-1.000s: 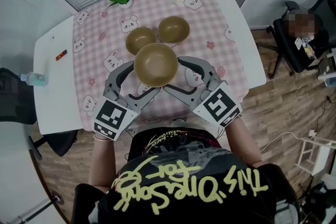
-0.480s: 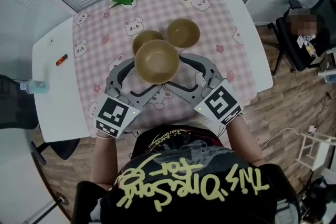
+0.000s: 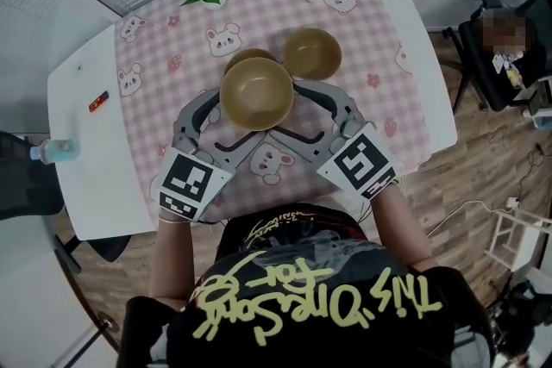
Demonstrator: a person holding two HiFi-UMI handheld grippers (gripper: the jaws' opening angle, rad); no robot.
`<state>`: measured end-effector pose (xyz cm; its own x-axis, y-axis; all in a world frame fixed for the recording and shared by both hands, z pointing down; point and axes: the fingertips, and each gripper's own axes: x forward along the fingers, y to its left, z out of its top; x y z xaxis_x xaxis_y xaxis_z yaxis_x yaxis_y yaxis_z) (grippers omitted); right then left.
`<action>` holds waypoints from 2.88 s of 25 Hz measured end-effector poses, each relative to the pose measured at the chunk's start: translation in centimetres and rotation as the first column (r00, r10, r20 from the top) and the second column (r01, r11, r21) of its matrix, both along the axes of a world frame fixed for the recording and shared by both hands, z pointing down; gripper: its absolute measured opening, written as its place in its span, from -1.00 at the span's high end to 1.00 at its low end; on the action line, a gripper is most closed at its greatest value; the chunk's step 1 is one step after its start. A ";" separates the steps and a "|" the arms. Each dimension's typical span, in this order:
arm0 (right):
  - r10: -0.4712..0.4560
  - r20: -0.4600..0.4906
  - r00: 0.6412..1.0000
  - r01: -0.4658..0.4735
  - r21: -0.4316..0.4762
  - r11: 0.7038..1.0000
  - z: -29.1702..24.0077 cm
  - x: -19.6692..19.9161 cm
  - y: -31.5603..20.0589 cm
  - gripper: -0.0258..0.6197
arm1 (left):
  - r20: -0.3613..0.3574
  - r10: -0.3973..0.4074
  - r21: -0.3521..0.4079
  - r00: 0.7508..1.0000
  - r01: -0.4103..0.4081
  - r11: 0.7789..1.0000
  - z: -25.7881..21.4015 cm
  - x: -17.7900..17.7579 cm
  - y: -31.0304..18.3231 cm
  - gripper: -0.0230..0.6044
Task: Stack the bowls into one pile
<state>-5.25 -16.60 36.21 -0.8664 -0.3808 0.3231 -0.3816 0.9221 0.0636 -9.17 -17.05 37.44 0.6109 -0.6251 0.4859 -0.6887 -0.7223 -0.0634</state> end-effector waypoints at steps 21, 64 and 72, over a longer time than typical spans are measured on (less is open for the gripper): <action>0.035 -0.073 0.997 -0.041 -0.085 0.996 4.0 -1.8 -2.2 -0.04 | 0.068 0.014 -0.033 0.998 -0.012 0.999 3.7 -1.8 -2.2 -0.32; 0.067 -0.097 0.993 -0.081 -0.148 0.986 6.0 -1.2 -3.4 -0.04 | 0.221 0.071 -0.054 0.973 -0.061 0.997 6.8 -2.1 -2.8 -0.40; 0.073 -0.086 0.994 -0.085 -0.144 0.986 5.7 -0.9 -3.1 -0.04 | 0.211 0.059 -0.057 0.976 -0.048 0.997 6.7 -2.0 -2.2 -0.40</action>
